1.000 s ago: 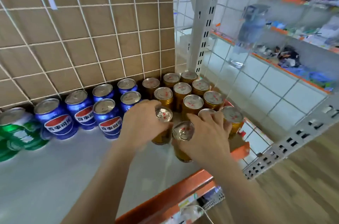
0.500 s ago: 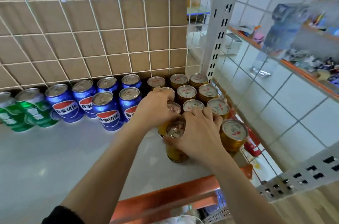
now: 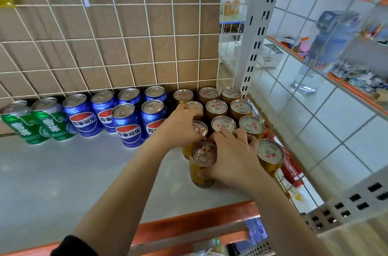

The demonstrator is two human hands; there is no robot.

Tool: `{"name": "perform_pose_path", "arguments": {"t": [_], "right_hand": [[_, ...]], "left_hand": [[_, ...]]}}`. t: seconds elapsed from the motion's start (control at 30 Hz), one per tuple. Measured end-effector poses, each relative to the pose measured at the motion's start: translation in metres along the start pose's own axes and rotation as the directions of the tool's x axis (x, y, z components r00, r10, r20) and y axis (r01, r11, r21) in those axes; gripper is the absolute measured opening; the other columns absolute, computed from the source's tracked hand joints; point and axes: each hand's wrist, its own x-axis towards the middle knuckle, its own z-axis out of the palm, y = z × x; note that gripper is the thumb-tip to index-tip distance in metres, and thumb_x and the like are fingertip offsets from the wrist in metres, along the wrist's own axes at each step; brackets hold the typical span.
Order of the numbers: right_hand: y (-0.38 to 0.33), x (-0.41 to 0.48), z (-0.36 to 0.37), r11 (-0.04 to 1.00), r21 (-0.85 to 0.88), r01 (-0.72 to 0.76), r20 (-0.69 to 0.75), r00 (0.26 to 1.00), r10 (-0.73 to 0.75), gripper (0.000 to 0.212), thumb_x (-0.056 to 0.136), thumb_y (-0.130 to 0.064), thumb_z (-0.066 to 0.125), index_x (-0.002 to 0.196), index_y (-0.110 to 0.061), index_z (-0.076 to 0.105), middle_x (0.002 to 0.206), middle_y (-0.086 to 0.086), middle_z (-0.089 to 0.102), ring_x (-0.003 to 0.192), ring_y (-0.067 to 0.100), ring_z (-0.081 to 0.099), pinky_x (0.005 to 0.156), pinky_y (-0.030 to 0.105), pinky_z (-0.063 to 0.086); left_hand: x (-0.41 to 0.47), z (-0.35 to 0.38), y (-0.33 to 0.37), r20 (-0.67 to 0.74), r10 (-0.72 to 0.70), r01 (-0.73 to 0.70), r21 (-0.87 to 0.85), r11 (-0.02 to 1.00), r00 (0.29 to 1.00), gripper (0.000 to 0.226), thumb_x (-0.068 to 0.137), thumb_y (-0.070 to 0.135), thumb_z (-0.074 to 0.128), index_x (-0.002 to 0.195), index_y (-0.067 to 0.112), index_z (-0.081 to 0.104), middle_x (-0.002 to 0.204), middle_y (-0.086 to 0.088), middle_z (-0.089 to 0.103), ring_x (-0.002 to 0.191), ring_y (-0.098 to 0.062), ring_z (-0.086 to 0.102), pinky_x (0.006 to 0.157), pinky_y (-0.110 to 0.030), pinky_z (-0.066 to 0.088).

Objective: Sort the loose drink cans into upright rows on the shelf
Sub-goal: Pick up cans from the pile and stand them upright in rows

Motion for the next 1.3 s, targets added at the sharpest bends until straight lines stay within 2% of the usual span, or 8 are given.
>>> {"name": "perform_pose_path", "arguments": {"t": [0.37, 0.5, 0.73, 0.83, 0.9, 1.1, 1.2, 1.3], "right_hand": [[0.002, 0.001, 0.014, 0.999, 0.015, -0.032, -0.144, 0.989, 0.034, 0.073, 0.061, -0.076, 0.057, 0.113, -0.025, 0.048, 0.122, -0.008, 0.040, 0.116, 0.025, 0.029, 0.102, 0.048, 0.021], [0.004, 0.000, 0.015, 0.997, -0.070, -0.044, -0.159, 0.987, 0.033, 0.082, 0.062, -0.081, 0.051, 0.121, -0.024, 0.046, 0.129, 0.002, 0.039, 0.120, 0.030, 0.030, 0.105, 0.051, 0.019], [-0.017, -0.007, 0.022, 0.997, 0.011, 0.074, -0.344, 0.937, -0.065, 0.080, 0.068, -0.068, 0.063, 0.127, -0.017, 0.048, 0.134, 0.012, 0.042, 0.126, 0.034, 0.029, 0.107, 0.059, 0.025], [-0.044, -0.007, 0.031, 0.982, 0.029, 0.185, -0.424, 0.892, -0.155, 0.063, 0.074, -0.058, 0.065, 0.119, -0.016, 0.054, 0.126, 0.015, 0.052, 0.119, 0.030, 0.032, 0.094, 0.059, 0.044], [-0.064, -0.006, 0.038, 0.975, 0.030, 0.220, -0.411, 0.892, -0.189, 0.057, 0.073, -0.050, 0.071, 0.117, -0.017, 0.056, 0.124, 0.014, 0.055, 0.119, 0.030, 0.036, 0.091, 0.059, 0.046], [-0.124, -0.004, 0.054, 0.939, 0.019, 0.344, -0.228, 0.916, -0.331, 0.059, 0.085, -0.047, 0.059, 0.136, -0.023, 0.044, 0.144, 0.008, 0.038, 0.137, 0.028, 0.028, 0.114, 0.049, 0.016], [-0.161, -0.002, 0.063, 0.918, 0.002, 0.396, -0.196, 0.900, -0.388, 0.056, 0.083, -0.043, 0.065, 0.130, -0.017, 0.052, 0.136, 0.012, 0.046, 0.130, 0.032, 0.037, 0.110, 0.052, 0.028], [-0.199, 0.004, 0.080, 0.904, 0.001, 0.427, -0.192, 0.887, -0.419, 0.050, 0.071, -0.032, 0.078, 0.111, -0.007, 0.062, 0.115, 0.020, 0.059, 0.107, 0.042, 0.054, 0.091, 0.054, 0.044]], "left_hand": [[-0.005, 0.011, 0.000, -0.205, -0.008, -0.012, -0.096, 0.995, 0.979, 0.069, 0.076, 0.030, 0.074, 0.139, 0.020, 0.045, 0.144, -0.001, 0.042, 0.132, -0.016, 0.038, 0.102, -0.023, 0.032], [-0.011, 0.011, 0.002, -0.185, -0.047, 0.025, -0.119, 0.993, 0.982, 0.056, 0.087, 0.039, 0.060, 0.139, 0.024, 0.045, 0.147, -0.001, 0.036, 0.131, -0.018, 0.038, 0.099, -0.024, 0.034], [-0.059, 0.003, -0.003, -0.305, -0.124, 0.113, -0.052, 0.992, 0.944, 0.049, 0.089, 0.043, 0.054, 0.135, 0.028, 0.046, 0.142, 0.005, 0.040, 0.127, -0.017, 0.042, 0.096, -0.030, 0.043], [-0.094, -0.002, -0.020, -0.395, -0.202, 0.214, -0.015, 0.977, 0.896, 0.053, 0.088, 0.044, 0.055, 0.137, 0.027, 0.044, 0.142, 0.004, 0.040, 0.129, -0.018, 0.039, 0.099, -0.033, 0.041], [-0.116, -0.005, -0.038, -0.440, -0.255, 0.284, 0.001, 0.959, 0.861, 0.054, 0.087, 0.042, 0.057, 0.137, 0.024, 0.044, 0.142, -0.001, 0.042, 0.128, -0.024, 0.040, 0.099, -0.037, 0.041], [-0.185, -0.019, -0.106, -0.532, -0.483, 0.539, -0.060, 0.840, 0.695, 0.055, 0.087, 0.038, 0.059, 0.138, 0.019, 0.044, 0.141, -0.010, 0.043, 0.124, -0.034, 0.042, 0.100, -0.043, 0.037], [-0.224, -0.029, -0.142, -0.556, -0.576, 0.628, -0.121, 0.769, 0.599, 0.059, 0.087, 0.038, 0.059, 0.140, 0.019, 0.041, 0.141, -0.014, 0.042, 0.125, -0.037, 0.040, 0.102, -0.045, 0.034], [-0.275, -0.044, -0.182, -0.566, -0.656, 0.695, -0.192, 0.693, 0.499, 0.061, 0.087, 0.038, 0.058, 0.141, 0.020, 0.038, 0.141, -0.014, 0.040, 0.124, -0.038, 0.039, 0.101, -0.046, 0.034]]}}
